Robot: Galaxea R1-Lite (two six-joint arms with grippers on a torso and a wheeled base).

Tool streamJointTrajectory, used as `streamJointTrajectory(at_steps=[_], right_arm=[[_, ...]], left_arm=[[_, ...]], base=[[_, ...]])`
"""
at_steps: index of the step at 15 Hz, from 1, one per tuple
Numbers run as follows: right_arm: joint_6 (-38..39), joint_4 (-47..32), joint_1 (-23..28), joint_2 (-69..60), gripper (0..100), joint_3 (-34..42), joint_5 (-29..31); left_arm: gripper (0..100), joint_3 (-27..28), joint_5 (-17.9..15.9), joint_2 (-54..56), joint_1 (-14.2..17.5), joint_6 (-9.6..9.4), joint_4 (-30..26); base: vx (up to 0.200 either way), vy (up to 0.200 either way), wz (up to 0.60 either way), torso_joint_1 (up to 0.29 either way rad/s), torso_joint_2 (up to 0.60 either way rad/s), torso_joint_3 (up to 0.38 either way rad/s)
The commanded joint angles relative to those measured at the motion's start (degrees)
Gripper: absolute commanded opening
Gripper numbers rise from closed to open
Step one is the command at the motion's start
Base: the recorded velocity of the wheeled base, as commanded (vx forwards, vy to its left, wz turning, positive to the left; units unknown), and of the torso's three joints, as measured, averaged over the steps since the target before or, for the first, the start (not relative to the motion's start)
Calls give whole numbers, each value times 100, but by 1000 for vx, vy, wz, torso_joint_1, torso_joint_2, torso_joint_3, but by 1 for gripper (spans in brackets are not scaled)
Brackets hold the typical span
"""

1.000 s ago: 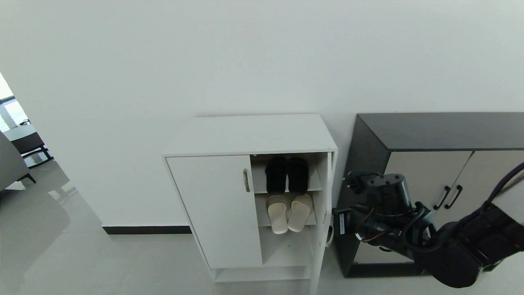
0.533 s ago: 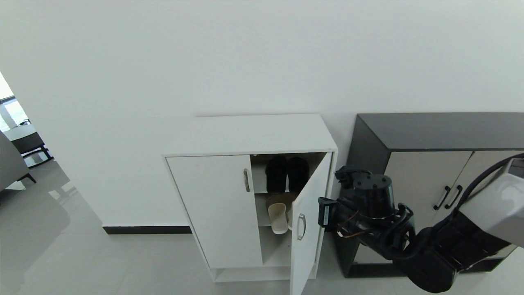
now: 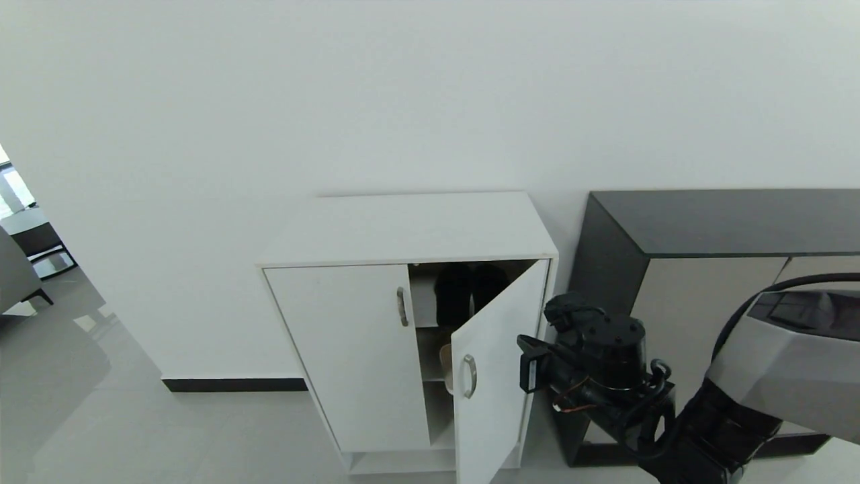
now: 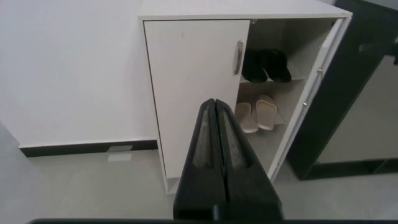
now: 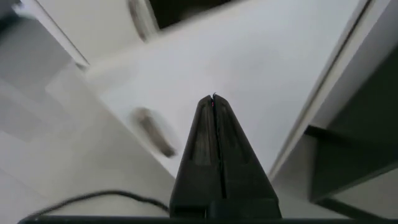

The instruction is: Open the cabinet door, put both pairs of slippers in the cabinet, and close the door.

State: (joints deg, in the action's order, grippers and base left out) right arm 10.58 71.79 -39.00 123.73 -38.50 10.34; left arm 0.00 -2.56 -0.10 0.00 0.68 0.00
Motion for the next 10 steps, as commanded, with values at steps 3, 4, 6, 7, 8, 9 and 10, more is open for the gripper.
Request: streamJointTrajectory(at_steps=[3, 4, 6, 7, 8, 9, 10], right_arm=[[-56, 169, -11, -332, 0, 721, -1043], [-47, 274, -11, -394, 0, 818, -1236], [-3, 318, -20, -341, 0, 721, -1236], [111, 230, -20, -332, 0, 554, -1201], [128, 63, -11, -324, 0, 422, -1192], [128, -42, -11, -324, 0, 352, -1174], [155, -139, -11, -280, 0, 237, -1157]], left_arm=[[0, 0, 1, 1, 0, 2, 0], [0, 0, 1, 1, 0, 2, 0], [0, 0, 1, 1, 0, 2, 0], [0, 0, 1, 1, 0, 2, 0], [0, 0, -8, 1, 0, -7, 0], [0, 0, -8, 1, 0, -7, 0], [0, 0, -8, 1, 0, -7, 0]], base=[[200, 0, 0, 6, 2, -1], [200, 0, 0, 2, -7, 2], [0, 0, 0, 0, 0, 0], [0, 0, 0, 0, 0, 0], [0, 0, 0, 0, 0, 0], [0, 0, 0, 0, 0, 0], [0, 0, 0, 0, 0, 0]])
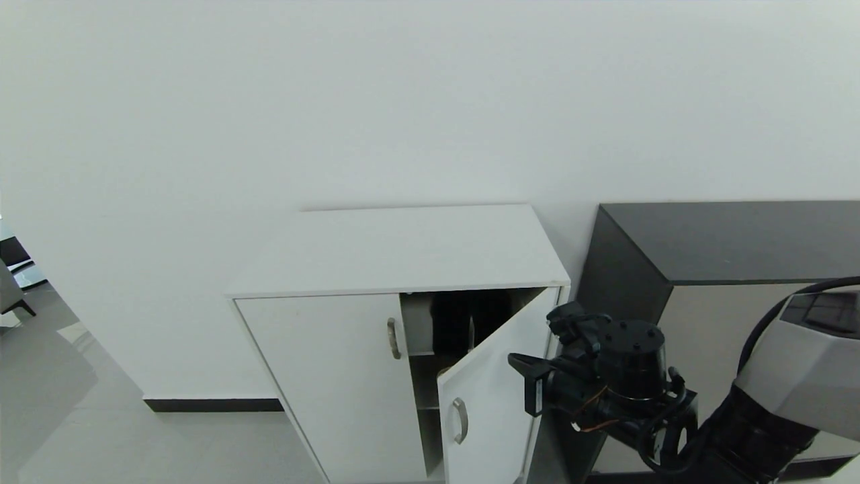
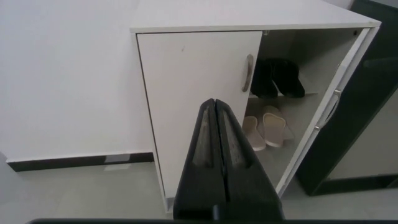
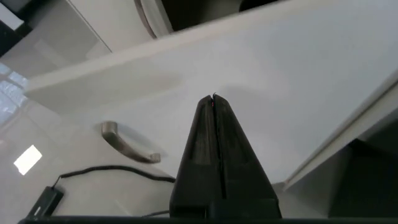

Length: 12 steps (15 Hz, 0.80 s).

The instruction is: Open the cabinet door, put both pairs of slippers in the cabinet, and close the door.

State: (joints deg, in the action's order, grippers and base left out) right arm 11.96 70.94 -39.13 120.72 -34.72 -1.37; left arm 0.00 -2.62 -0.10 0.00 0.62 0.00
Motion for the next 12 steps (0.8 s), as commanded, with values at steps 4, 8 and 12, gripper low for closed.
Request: streamJointTrajectory(at_steps=[4, 8, 12], right_arm=[[17, -124, 11, 329, 0, -597, 31], [17, -476, 46, 601, 0, -1142, 75], [17, -590, 55, 725, 0, -1432, 75]], left_arm=[[0, 0, -2, 1, 0, -1, 0], [0, 0, -2, 1, 0, -1, 0], [0, 0, -2, 1, 0, -9, 0]], base=[[0, 0, 0, 0, 0, 0], [0, 0, 0, 0, 0, 0], [0, 0, 0, 0, 0, 0]])
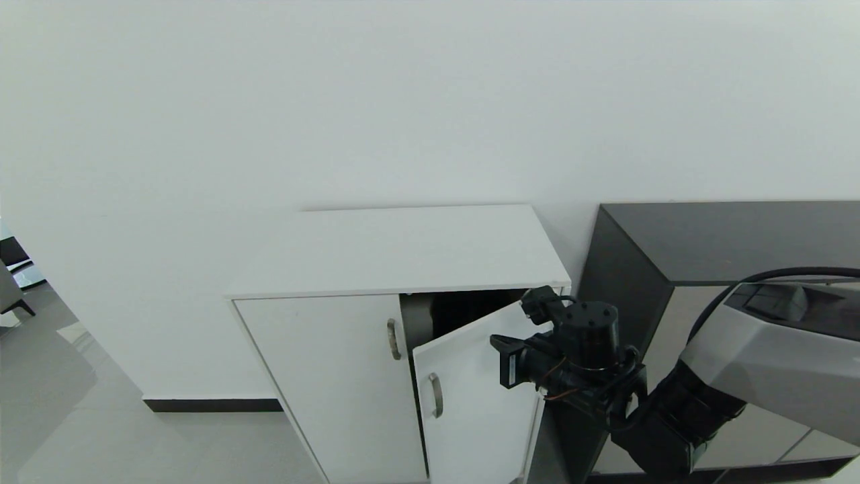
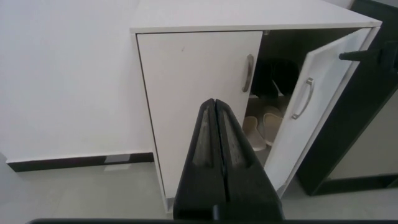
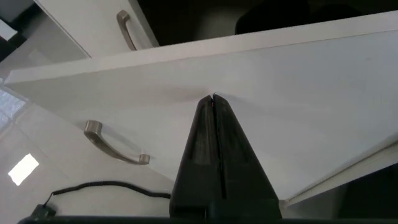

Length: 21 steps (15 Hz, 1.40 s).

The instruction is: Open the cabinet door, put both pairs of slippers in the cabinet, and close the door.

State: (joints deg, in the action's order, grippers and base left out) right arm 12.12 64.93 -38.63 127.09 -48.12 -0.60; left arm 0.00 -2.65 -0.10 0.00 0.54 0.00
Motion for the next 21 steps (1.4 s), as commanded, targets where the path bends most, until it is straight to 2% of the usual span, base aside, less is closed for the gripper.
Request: streamJointTrajectory(at_steps=[1, 14, 18, 21], right_arm=[[1, -129, 49, 115, 0, -189, -2], [168, -332, 286, 413, 0, -796, 42], [168, -349, 295, 607, 0, -1077, 526], [168, -455, 295, 642, 0, -1121, 552]], left_arm=[[0, 0, 1, 1, 0, 8, 0], [0, 0, -8, 1, 0, -1, 0], [0, 0, -8, 1, 0, -1, 0], [0, 0, -8, 1, 0, -1, 0]], base=[[0, 0, 0, 0, 0, 0], [0, 0, 0, 0, 0, 0], [0, 0, 0, 0, 0, 0], [0, 0, 0, 0, 0, 0]])
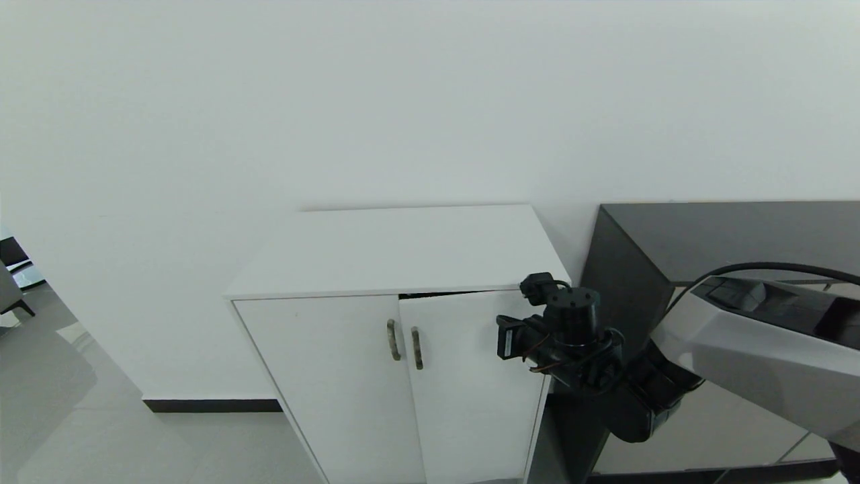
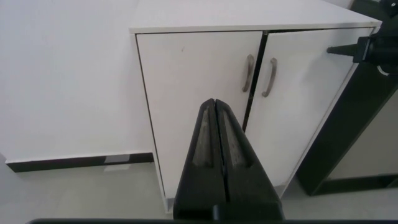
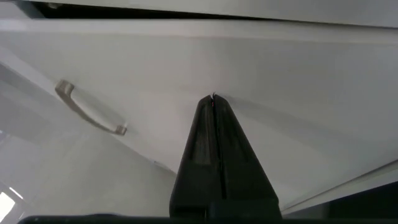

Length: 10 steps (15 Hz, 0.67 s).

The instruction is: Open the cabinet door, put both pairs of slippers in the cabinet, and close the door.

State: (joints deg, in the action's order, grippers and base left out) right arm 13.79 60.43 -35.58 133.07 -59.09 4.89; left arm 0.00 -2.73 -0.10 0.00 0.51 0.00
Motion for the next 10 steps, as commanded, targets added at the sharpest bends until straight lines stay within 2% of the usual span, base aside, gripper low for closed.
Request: streamJointTrajectory(at_steps=[1, 10], right_arm=[[1, -5, -10, 52, 0, -41, 3], [-8, -14, 16, -27, 0, 29, 3]], left_arm=[[0, 0, 1, 1, 0, 2, 0], [0, 0, 1, 1, 0, 2, 0]], base=[[0, 0, 0, 0, 0, 0], [0, 0, 0, 0, 0, 0]])
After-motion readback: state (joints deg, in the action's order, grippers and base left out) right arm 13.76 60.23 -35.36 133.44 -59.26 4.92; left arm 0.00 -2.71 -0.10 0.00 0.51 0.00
